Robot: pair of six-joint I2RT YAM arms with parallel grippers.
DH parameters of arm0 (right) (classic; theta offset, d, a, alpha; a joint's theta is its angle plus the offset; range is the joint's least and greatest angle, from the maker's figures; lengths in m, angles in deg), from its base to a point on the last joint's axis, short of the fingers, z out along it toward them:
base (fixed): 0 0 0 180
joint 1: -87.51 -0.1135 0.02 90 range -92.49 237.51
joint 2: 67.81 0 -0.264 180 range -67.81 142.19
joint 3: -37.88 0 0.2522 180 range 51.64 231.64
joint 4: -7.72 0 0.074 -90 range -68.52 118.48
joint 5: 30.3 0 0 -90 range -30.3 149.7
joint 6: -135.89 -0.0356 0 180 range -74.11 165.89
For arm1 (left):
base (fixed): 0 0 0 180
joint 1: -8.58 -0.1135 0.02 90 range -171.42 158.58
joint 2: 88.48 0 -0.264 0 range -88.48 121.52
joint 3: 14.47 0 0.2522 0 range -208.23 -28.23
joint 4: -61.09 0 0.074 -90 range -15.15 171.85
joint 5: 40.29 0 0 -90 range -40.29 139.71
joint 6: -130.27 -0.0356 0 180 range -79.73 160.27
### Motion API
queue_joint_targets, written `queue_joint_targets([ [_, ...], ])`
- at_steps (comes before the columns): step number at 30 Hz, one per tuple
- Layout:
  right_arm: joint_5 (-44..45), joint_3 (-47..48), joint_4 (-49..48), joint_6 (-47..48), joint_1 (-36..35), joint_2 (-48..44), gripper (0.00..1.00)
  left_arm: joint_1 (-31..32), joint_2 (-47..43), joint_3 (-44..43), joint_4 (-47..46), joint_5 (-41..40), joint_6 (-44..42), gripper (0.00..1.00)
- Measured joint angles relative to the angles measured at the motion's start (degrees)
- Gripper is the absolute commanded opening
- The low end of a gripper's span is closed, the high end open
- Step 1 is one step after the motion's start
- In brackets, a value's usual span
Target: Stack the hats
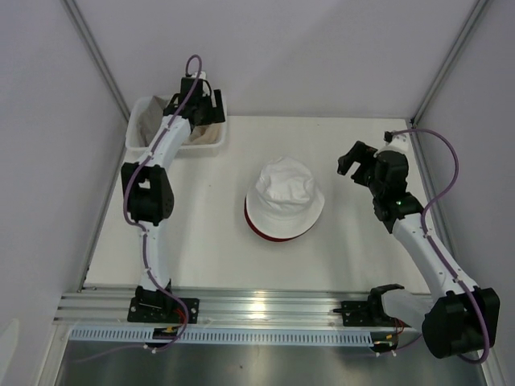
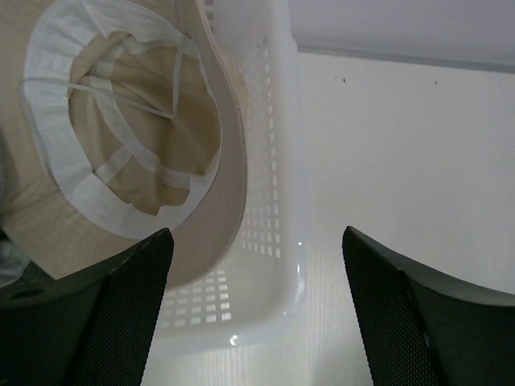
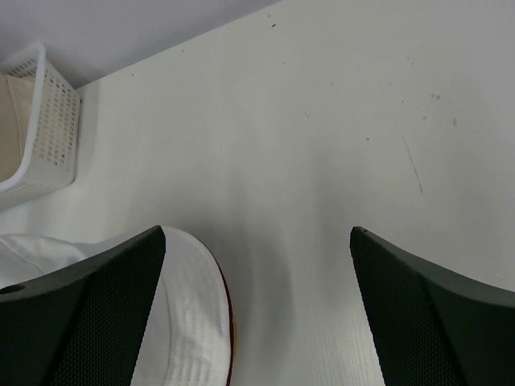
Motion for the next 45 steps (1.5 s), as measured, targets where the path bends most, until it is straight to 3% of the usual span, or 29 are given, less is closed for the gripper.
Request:
queue_joint_targets([
  [3,0.0,1.0,-0.1,0.1,0.6,0.9,0.99,0.2,4.8,-3.5,1.2,0.0,-0.6,0.80],
  [6,0.0,1.8,0.0,0.2,1.0,1.7,0.99,0.3,9.0,-7.4,2.4,-0.8,-0.3,0.66],
  [11,0.0,3.0,0.2,0.6,1.6,2.8,1.00,0.3,11.7,-9.3,2.3,-4.3,0.3,0.35],
  [15,0.0,3.3,0.3,0.6,1.9,2.8,0.99,0.0,11.9,-9.3,0.5,-5.5,1.1,0.01],
  [23,-0.3,3.3,0.4,0.4,2.0,2.5,0.99,-0.3,9.9,-8.3,-0.8,-5.1,1.0,0.01],
  [31,-3.3,3.3,1.1,-1.0,2.1,-1.0,0.99,-0.7,-13.4,1.5,-4.0,5.2,5.1,0.01],
  [38,-4.7,0.9,1.2,-3.6,2.2,-10.5,1.00,0.9,-37.1,13.0,-26.0,17.8,20.9,0.01],
  [45,-7.4,-1.2,1.1,-10.9,2.4,-17.8,1.00,13.9,-39.5,21.4,-43.2,17.6,32.2,0.01],
])
